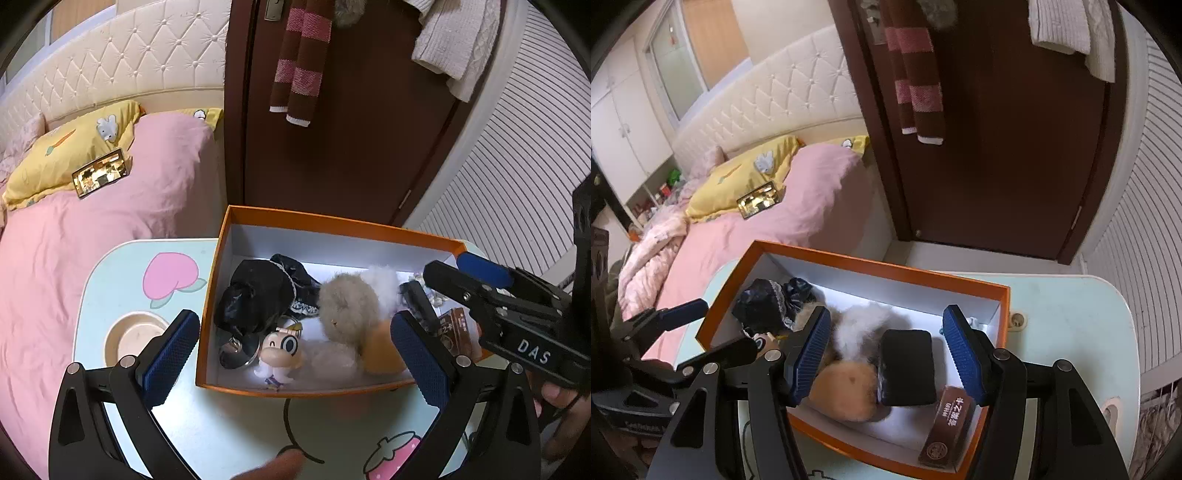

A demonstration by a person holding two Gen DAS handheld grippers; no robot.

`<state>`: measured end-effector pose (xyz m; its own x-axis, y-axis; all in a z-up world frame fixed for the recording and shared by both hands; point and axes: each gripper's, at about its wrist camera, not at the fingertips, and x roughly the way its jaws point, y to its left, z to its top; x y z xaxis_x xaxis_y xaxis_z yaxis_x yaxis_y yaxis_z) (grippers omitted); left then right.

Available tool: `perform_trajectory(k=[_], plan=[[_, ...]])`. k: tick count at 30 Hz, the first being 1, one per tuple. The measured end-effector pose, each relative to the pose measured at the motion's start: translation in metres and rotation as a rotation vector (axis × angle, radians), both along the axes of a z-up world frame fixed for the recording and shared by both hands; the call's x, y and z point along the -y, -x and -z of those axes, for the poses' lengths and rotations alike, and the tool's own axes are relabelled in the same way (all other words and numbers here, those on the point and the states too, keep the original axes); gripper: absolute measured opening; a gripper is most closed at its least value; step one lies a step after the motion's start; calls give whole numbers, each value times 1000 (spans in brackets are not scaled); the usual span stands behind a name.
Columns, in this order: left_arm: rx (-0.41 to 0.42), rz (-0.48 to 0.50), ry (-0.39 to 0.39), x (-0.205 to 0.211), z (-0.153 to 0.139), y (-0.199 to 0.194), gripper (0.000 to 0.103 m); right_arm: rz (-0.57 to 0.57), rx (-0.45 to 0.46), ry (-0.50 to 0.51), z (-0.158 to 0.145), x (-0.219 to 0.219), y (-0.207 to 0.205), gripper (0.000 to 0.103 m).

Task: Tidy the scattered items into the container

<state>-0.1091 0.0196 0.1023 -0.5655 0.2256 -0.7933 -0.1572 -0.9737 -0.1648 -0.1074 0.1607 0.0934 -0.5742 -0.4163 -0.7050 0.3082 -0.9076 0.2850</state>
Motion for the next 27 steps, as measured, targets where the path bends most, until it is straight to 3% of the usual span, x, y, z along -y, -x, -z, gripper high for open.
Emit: perform_trajectory(k=[21, 27], plan=[[-29, -14, -8, 15, -10, -49, 103, -28, -88, -53, -26, 8, -43, 64], [-37, -33, 39, 22, -1, -69, 103, -31, -119, -88, -29, 11, -63, 65]])
